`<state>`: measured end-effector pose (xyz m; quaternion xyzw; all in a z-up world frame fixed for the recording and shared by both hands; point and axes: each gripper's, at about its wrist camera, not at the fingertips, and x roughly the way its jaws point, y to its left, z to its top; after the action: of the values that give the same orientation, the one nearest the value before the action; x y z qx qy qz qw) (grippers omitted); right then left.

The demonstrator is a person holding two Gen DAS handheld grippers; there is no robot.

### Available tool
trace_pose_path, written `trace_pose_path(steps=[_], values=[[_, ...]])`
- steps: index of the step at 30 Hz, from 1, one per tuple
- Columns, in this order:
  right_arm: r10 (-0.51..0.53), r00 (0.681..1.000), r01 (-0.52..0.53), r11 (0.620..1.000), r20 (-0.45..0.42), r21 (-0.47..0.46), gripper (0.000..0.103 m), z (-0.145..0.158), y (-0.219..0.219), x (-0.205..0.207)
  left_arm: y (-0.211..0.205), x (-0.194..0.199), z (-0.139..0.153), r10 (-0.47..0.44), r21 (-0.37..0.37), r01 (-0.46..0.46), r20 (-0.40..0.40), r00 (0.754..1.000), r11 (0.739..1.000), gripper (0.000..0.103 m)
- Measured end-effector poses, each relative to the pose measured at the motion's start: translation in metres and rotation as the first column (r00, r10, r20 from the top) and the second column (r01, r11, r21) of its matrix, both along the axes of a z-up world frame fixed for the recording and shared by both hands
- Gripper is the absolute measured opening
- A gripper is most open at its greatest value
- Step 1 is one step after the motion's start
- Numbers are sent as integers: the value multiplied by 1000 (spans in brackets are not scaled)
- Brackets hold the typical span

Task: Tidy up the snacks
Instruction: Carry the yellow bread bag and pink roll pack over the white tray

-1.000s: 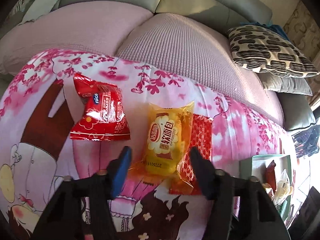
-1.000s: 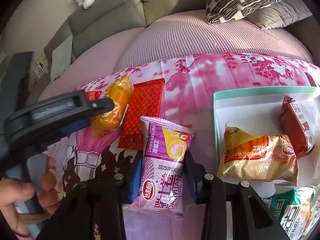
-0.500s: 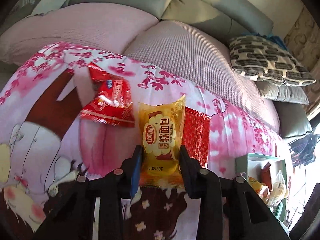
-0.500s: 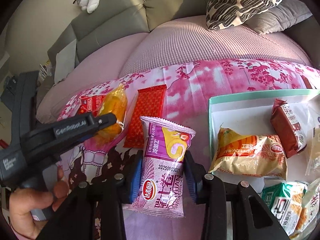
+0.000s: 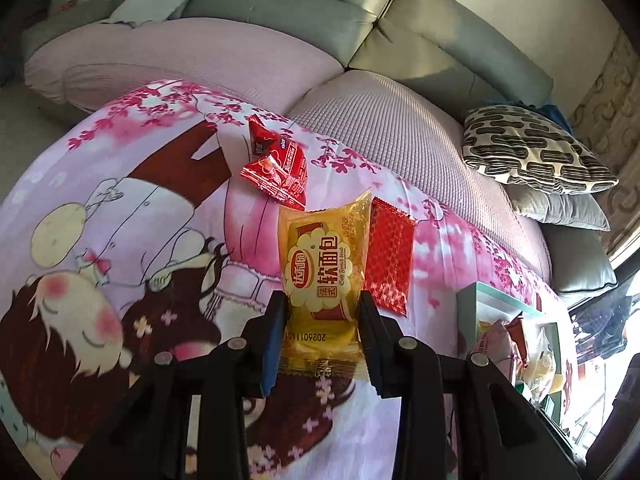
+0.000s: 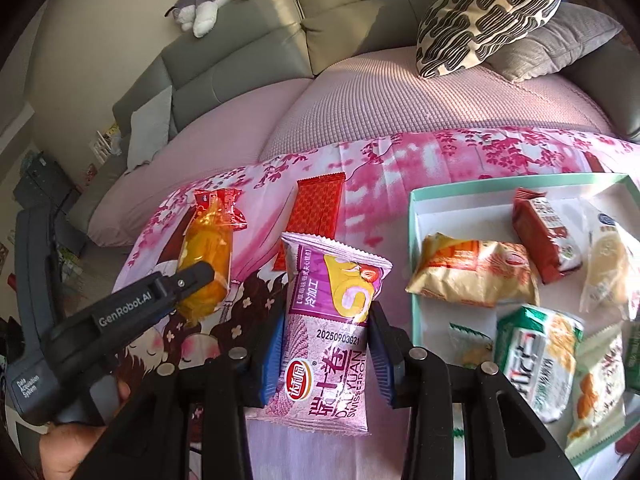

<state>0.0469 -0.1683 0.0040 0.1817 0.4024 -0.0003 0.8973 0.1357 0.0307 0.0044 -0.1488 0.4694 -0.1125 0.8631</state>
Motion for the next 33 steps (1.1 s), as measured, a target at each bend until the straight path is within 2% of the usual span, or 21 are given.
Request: trace_pose_path(steps=[3, 10, 17, 22, 27, 33], values=[[-7, 1000, 7, 1000, 14, 3, 41, 6, -4, -8, -5, -13, 6, 0, 0, 0, 19, 1000, 1000, 37], [-53, 998, 53, 999, 43, 0, 41, 19, -25, -28, -29, -25, 26, -62, -2, 63, 83, 995, 998, 37], [-173, 983, 174, 985, 61, -8, 41, 26, -69, -51, -65, -39, 42, -157, 12, 157, 128, 979, 988, 37], [-307, 949, 307, 952, 74, -1, 41, 28, -116, -72, -106, -54, 47, -275, 32, 273, 145, 950, 961, 37], [-437, 896, 437, 899, 80, 12, 41, 31, -161, -99, -142, -73, 49, -376, 54, 373, 152, 914, 926, 37], [-515, 853, 515, 857, 89, 20, 41, 35, -191, -120, -171, -88, 47, -451, 84, 444, 150, 880, 892, 37]])
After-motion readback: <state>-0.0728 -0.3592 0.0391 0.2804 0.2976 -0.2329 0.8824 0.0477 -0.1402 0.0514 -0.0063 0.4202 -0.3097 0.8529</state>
